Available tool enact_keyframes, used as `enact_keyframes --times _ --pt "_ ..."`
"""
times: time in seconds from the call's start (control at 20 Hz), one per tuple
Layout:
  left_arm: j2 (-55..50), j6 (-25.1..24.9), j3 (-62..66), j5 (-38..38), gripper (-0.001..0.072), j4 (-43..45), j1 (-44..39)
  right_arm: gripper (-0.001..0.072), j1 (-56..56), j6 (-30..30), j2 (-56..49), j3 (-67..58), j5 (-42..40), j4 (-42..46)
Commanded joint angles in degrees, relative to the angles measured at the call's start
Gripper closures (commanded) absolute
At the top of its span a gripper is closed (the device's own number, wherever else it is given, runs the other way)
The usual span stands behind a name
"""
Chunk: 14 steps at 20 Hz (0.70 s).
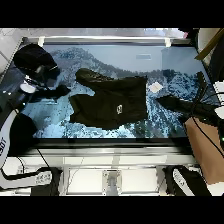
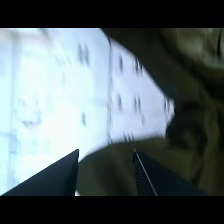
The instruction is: Fold the clothes and pants, and hang the long-sleeved shirts on hangers.
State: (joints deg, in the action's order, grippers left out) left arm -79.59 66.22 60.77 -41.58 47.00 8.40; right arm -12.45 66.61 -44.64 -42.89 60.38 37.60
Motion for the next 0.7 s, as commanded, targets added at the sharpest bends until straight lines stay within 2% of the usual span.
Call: enact_keyframes --times 0.0,0.1,0.2,0.3,0.35,0.5,0.55,0.6,0.65 --pt "0.0 3.02 5.75 -10.4 0.0304 0.11 4.35 0.0381 -0.02 0.02 0.02 0.0 0.22 0.2" --pt "1.49 1.03 6.84 -23.87 0.0308 1.46 5.05 0.0381 -0.09 1.51 0.2 0.0 3.08 2.64" --pt "5.77 1.16 3.32 -28.26 0.031 4.35 5.18 0.0381 -0.09 4.55 2.64 0.44 3.58 10.14" --pt "13.62 2.51 -6.91 -28.11 0.0362 5.7 5.29 0.038 -0.07 8.31 7.13 2.54 3.74 14.95" --pt "17.92 3.52 -13.03 -27.52 0.0362 5.31 5.27 0.038 -0.07 9.2 9.62 4.7 4.04 14.95" --pt "31.76 5.68 -30.42 -23.08 0.0371 -1.55 4.2 0.038 -0.02 13.18 14.25 11.8 3.82 14.29" --pt "35.71 7.91 -34.71 -21.29 0.0411 -2.05 3.21 0.038 -0.02 13.46 14.56 13.75 3.34 12.74" --pt "39.43 8.87 -38.86 -19.41 0.0513 -2.05 1.84 0.0371 -0.02 13.27 14.53 15.23 2.16 10.47" --pt "42.27 10.97 -42.4 -16.76 0.0538 -2.1 0.63 0.0292 -0.02 13.18 14.53 16.48 0.24 8.22"
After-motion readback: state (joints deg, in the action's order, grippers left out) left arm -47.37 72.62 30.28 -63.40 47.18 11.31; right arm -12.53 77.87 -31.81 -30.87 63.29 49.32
